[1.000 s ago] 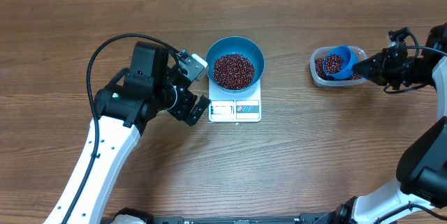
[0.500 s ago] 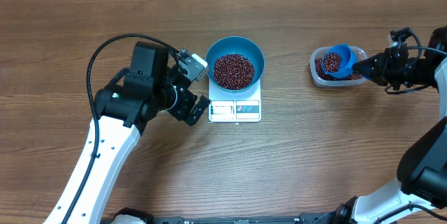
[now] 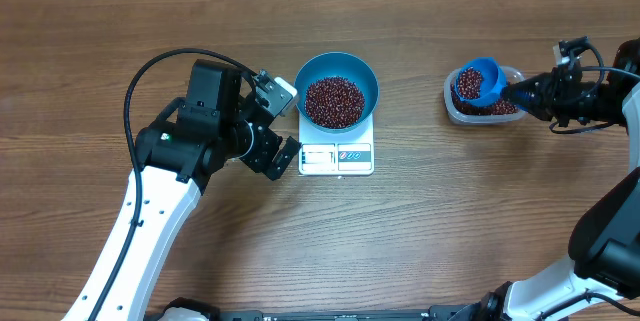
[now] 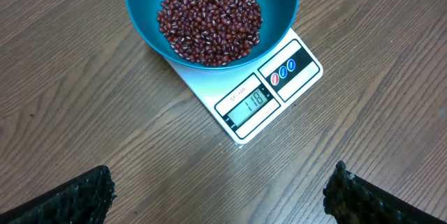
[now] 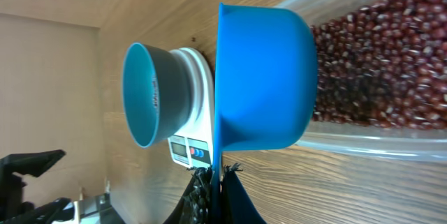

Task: Scoop item into bowl and weigh 150g on scale
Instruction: 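Carry the scoop left to the teal bowl on the scale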

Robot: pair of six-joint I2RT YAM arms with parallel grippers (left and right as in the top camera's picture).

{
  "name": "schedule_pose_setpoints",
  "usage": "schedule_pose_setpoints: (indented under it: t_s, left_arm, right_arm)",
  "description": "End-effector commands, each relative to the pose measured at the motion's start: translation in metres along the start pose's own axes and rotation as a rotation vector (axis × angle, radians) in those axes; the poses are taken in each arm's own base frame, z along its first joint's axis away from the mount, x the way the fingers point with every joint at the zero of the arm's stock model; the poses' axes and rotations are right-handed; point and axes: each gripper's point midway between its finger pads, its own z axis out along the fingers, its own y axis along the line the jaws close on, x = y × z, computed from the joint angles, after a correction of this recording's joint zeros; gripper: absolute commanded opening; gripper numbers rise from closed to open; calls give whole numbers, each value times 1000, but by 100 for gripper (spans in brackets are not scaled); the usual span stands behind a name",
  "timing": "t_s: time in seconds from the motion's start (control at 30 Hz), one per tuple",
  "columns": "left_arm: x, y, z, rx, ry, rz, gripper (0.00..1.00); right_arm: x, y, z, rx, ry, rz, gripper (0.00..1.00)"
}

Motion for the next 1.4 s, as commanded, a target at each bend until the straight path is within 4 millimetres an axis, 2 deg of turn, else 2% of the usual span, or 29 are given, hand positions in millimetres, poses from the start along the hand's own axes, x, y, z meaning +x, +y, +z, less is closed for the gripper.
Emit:
schedule_pose_setpoints:
  t_s: [0.0,0.37,0.5,0.7,1.0,1.23,1.37]
  left_arm:
    - [1,-3,3,18,4,-18,100]
    - [1,-3,3,18,4,-18,100]
    - [1,-3,3,18,4,-18,100]
    - [1,-3,3,18,4,-18,100]
    - [1,-3,3,18,4,-18,100]
    - [1,-3,3,18,4,-18,100]
    - [1,-3,3,18,4,-18,100]
  right_arm:
    - [-2,14,-1,-95,-19,-15,4]
    - [3,34,4,-172,5,-14,4]
    - [8,51,12,-234,29,-33,4]
    - [22,77,35,-264,109,-73,4]
    - [30,122,55,-284,188,-163,4]
    - [43,146,75,-252,252,-230,4]
    - [45,153,86,-181,273,-255,4]
